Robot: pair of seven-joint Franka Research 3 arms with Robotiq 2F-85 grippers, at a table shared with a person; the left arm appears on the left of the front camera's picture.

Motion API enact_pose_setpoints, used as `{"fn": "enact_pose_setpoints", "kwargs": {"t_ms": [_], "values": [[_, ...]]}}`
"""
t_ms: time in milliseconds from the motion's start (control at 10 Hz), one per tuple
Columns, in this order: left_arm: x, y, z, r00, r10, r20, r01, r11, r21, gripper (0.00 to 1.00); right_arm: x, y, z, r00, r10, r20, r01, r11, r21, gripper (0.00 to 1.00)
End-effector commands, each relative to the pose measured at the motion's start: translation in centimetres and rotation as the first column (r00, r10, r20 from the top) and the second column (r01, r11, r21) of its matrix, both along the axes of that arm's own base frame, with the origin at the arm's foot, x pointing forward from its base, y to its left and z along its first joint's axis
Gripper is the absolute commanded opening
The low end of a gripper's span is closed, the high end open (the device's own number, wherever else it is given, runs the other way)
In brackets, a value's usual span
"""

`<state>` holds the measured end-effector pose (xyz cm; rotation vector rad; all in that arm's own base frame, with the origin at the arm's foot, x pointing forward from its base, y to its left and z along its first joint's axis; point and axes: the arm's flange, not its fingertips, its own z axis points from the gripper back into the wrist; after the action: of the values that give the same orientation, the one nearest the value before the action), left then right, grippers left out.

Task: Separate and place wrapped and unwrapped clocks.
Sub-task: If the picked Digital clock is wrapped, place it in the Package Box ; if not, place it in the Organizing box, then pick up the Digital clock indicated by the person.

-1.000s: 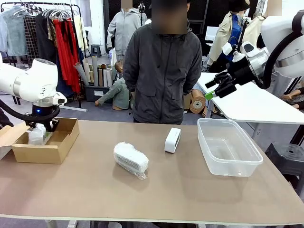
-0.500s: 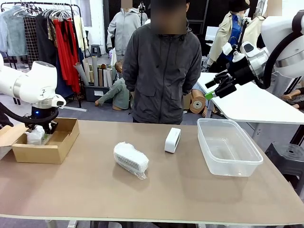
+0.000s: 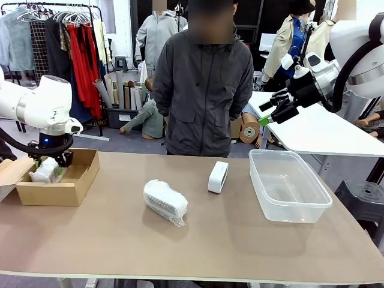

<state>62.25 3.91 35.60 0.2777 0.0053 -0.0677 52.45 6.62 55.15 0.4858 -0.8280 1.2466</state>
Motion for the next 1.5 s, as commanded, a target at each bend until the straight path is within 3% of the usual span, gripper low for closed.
{"fn": "enact_pose_setpoints", "kwargs": {"t_ms": [0,300,700,1400], "values": [[0.0,0.4,1.2,1.0,-0.007,0.005,0.007,1.0,-0.006,1.0,0.0,0.0,0.1,1.0,0.002,0.003,-0.002,1.0,0.002,1.0],[-0.3,-0.4,4.0,1.0,-0.007,0.023,0.007,1.0,-0.004,1.0,0.0,0.0,0.1,1.0,0.002,0.003,-0.002,1.0,0.002,1.0],[-0.9,-0.8,6.9,0.999,0.009,0.051,-0.004,0.995,-0.104,1.0,0.0,0.0,0.1,1.0,0.002,0.003,-0.002,1.0,0.002,1.0],[-0.7,-1.1,6.5,0.998,0.01,0.057,-0.006,0.998,-0.059,1.0,0.0,0.0,0.1,1.0,0.002,0.003,-0.002,1.0,0.002,1.0]]}}
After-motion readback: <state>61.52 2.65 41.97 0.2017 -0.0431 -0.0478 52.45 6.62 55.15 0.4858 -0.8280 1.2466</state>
